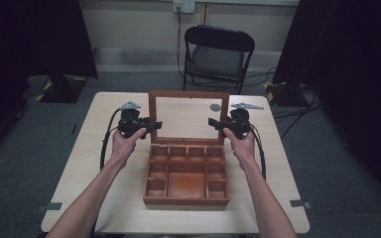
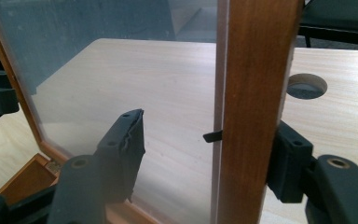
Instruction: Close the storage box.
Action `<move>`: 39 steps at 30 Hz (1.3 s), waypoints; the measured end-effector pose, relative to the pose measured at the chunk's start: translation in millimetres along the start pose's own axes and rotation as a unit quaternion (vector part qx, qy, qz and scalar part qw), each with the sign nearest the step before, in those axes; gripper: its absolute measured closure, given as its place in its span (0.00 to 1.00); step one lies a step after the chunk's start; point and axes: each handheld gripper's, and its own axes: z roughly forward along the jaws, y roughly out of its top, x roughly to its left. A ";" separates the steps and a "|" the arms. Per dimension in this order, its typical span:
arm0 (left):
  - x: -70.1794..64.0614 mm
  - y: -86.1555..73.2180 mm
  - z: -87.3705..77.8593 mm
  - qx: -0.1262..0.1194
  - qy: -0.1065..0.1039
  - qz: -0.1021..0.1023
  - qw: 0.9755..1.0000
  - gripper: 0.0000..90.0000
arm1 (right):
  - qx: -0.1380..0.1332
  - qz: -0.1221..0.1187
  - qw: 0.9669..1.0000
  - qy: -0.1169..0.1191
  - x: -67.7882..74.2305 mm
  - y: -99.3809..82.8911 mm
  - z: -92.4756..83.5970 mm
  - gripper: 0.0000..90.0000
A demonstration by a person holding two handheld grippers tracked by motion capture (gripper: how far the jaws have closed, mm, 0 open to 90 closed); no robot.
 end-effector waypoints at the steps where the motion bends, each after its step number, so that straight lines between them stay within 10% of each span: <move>1: -0.6 0.0 -0.9 0.000 -0.001 0.000 1.000 0.55 | 0.000 -0.002 1.000 0.000 1.0 0.2 -0.9 0.41; 39: -22.4 -4.0 -39.4 -0.017 -0.009 0.037 0.999 0.51 | 0.003 -0.003 1.000 0.027 20.3 -10.6 -39.8 0.38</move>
